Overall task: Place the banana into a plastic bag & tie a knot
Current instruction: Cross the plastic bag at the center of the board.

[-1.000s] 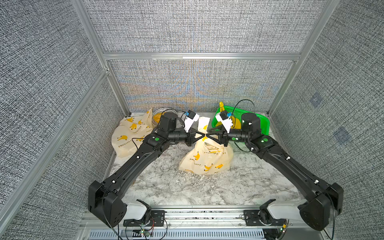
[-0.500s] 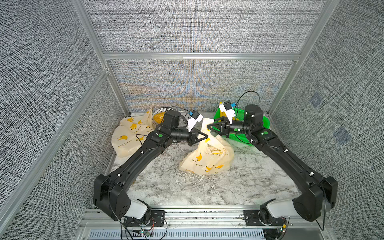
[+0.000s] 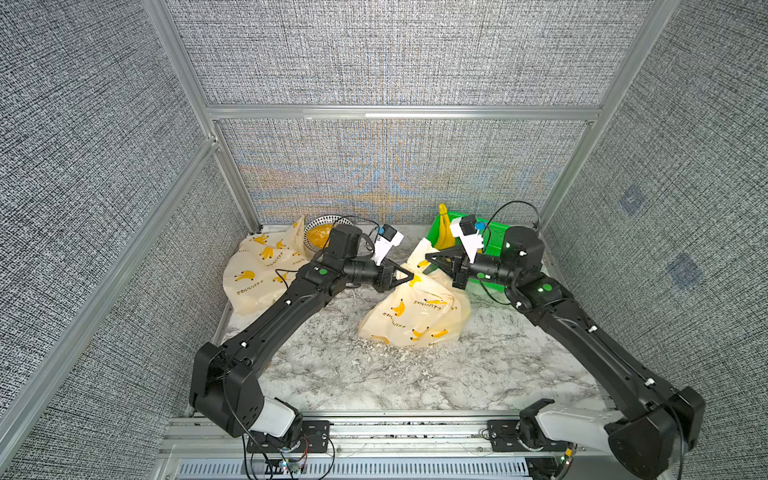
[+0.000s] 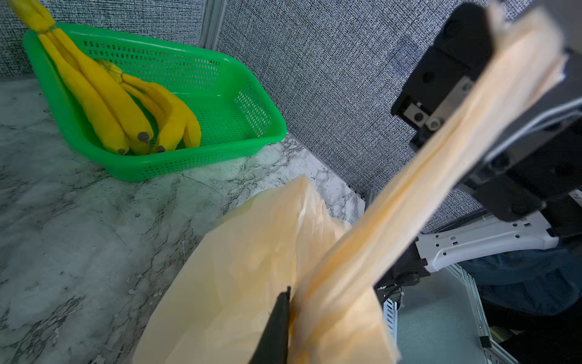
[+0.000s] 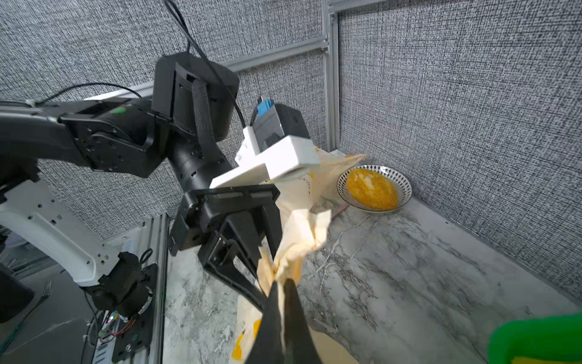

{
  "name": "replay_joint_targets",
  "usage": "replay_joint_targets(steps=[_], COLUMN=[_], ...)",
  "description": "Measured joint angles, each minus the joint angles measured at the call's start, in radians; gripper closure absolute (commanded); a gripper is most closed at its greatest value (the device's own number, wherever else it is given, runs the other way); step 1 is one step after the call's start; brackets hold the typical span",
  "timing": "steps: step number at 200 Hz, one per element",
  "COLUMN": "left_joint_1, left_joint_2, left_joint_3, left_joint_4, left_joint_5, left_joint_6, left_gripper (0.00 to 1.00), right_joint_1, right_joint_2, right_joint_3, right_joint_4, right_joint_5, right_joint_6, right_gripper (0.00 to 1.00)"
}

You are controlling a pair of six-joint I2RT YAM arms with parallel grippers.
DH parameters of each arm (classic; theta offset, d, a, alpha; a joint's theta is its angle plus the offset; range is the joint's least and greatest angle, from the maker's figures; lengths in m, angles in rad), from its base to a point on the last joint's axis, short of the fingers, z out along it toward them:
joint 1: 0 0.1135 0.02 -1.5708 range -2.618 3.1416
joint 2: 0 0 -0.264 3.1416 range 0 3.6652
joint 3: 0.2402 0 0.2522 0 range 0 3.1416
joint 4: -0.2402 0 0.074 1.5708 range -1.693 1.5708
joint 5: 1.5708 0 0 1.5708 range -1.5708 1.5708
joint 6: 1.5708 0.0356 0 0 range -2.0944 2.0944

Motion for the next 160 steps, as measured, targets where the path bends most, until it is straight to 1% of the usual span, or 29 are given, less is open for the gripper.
replay_joint_targets(steps=[7,24,40,69,84,96,98,102,109,116,122,125,129,145,160], left_joint_1=[0.003,0.009,0.009,0.008,0.007,0.007,0.007,0.007,0.007,0.008,0.008,0.008,0.008,0.008,0.008], left_joint_2=[0.0,0.004,0.013,0.018,0.006,-0.007,-0.01,-0.014,-0.023,-0.031,-0.036,-0.038,-0.04,-0.045,-0.048], left_joint_3=[0.0,0.002,0.004,0.003,-0.007,-0.015,-0.016,-0.018,-0.023,-0.027,-0.031,-0.032,-0.034,-0.045,-0.047], left_joint_4=[0.0,0.003,0.013,0.056,0.074,0.086,0.089,0.094,0.101,0.109,0.114,0.115,0.117,0.122,0.122], left_joint_5=[-0.009,-0.019,-0.018,-0.016,-0.016,-0.02,-0.02,-0.021,-0.027,-0.029,-0.029,-0.027,-0.026,-0.016,-0.009], left_joint_6=[-0.006,-0.026,-0.049,-0.103,-0.126,-0.135,-0.135,-0.137,-0.142,-0.146,-0.146,-0.146,-0.146,-0.145,-0.134], left_gripper=[1.0,1.0,1.0,1.0,1.0,1.0,1.0,1.0,1.0,1.0,1.0,1.0,1.0,1.0,1.0], right_joint_1=[0.008,0.043,0.1,0.221,0.248,0.251,0.251,0.25,0.245,0.234,0.222,0.216,0.206,0.15,0.058], right_joint_2=[-0.014,-0.054,-0.085,-0.1,-0.112,-0.125,-0.129,-0.134,-0.147,-0.167,-0.184,-0.192,-0.205,-0.233,-0.23], right_joint_3=[-0.02,-0.069,-0.106,-0.152,-0.171,-0.167,-0.165,-0.161,-0.156,-0.152,-0.15,-0.149,-0.148,-0.145,-0.141], right_joint_4=[-0.001,0.003,0.002,-0.014,-0.039,-0.059,-0.062,-0.065,-0.068,-0.072,-0.072,-0.071,-0.071,-0.07,-0.069], right_joint_5=[0.018,0.074,0.119,0.282,0.364,0.425,0.436,0.454,0.479,0.489,0.496,0.496,0.497,0.479,0.424], right_joint_6=[-0.006,-0.023,-0.043,-0.08,-0.085,-0.08,-0.078,-0.073,-0.062,-0.043,-0.042,-0.038,-0.03,-0.014,0.005], right_gripper=[1.0,1.0,1.0,1.0,1.0,1.0,0.97,0.84,0.56,0.32,0.19,0.16,0.14,0.1,0.08])
